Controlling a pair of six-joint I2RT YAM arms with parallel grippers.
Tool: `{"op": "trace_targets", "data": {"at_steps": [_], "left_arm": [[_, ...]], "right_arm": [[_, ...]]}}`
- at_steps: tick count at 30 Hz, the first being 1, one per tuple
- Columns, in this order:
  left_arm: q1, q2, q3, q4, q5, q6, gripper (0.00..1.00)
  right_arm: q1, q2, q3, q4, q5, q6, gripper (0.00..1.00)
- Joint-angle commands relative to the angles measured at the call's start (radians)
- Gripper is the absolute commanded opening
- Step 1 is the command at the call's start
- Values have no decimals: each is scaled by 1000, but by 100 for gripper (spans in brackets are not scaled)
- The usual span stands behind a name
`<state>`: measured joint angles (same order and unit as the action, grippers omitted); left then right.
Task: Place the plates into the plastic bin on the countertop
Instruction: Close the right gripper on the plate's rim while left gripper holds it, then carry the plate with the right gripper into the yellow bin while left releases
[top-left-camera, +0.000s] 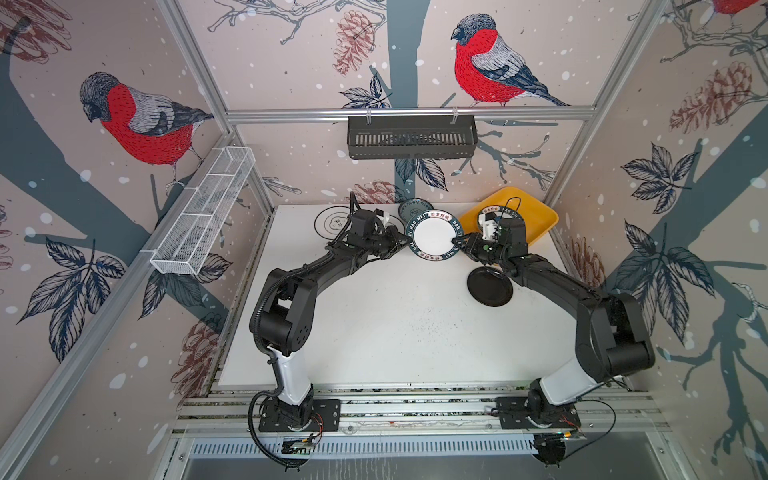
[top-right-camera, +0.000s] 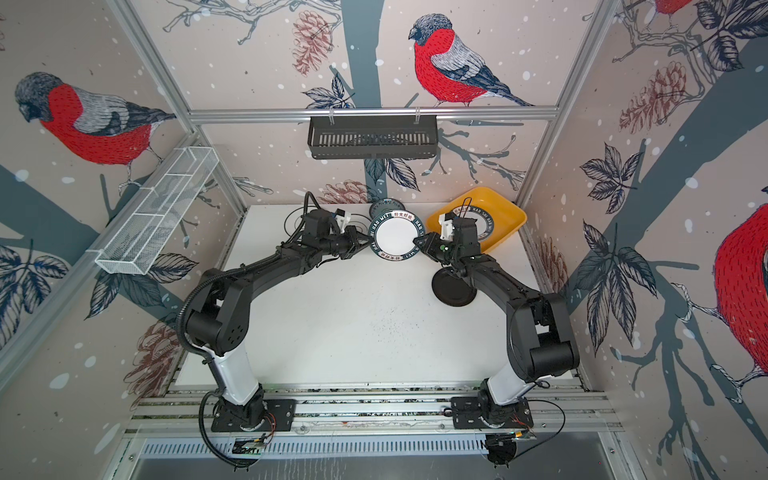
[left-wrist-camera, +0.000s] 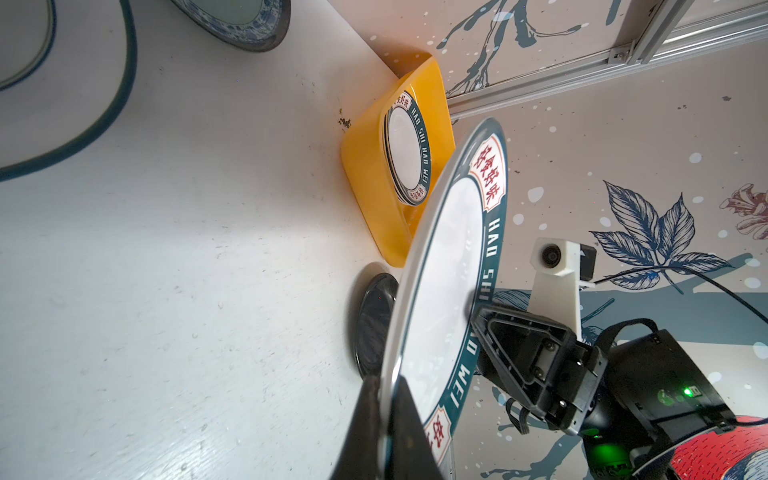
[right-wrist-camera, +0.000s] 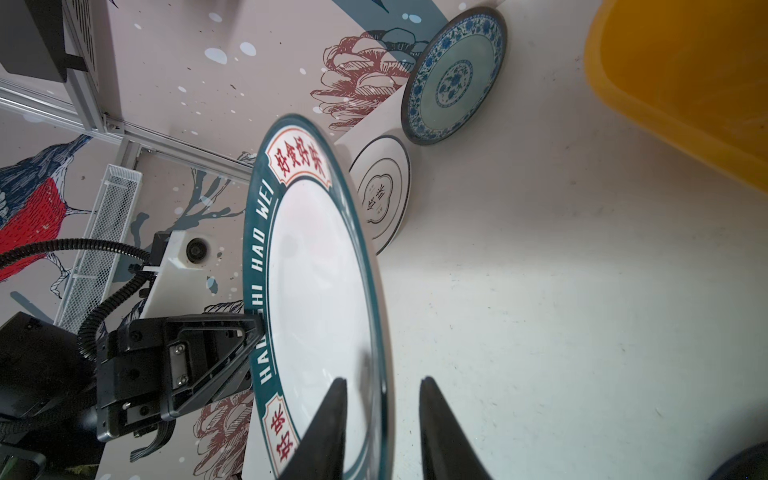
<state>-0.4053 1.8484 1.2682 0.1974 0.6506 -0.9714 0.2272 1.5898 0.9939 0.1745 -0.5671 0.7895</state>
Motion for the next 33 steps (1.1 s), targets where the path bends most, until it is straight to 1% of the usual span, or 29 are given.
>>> {"op": "trace_targets", "data": {"at_steps": [1,3,6,8,9,10,11,14,15,17,20,23,25,29,33], "left_arm": [[-1,-12,-2,58,17,-7,0],[-2,-12,-4,60,18,-7,0],[-2,-12,-3,62,21,-7,0],[-1,-15,-3,63,20,-6,0],[-1,-18,-4,61,20,-6,2],[-1,-20,-6,61,18,-4,6],[-1,-23,-7,60,17,-3,15],[-2,-37,-14,58,8,6,45],[-1,-45,-19,57,0,10,53],[-2,-60,-30,57,-15,20,66],[-1,-90,-49,56,-44,39,78],[0,-129,-64,30,-92,74,85],[0,-156,-74,5,-125,94,95],[0,-222,-106,-16,-171,123,96],[-1,-288,-133,-34,-184,146,96]], "right_arm": [[2,-1,6,20,12,15,25],[2,-3,2,17,18,19,22],[1,-8,-3,14,25,23,16],[3,-10,-7,14,29,26,9],[3,-13,-8,14,31,27,7],[3,-14,-11,14,32,30,4],[3,-16,-12,14,33,30,3],[3,-21,-14,15,35,35,3],[3,-24,-15,15,37,37,2],[3,-30,-16,14,39,38,2],[2,-38,-18,10,44,38,2],[1,-47,-21,6,44,39,2],[1,-53,-23,2,45,39,2],[-4,-72,-32,-8,39,36,2],[-25,-95,-34,-36,33,27,2]]}}
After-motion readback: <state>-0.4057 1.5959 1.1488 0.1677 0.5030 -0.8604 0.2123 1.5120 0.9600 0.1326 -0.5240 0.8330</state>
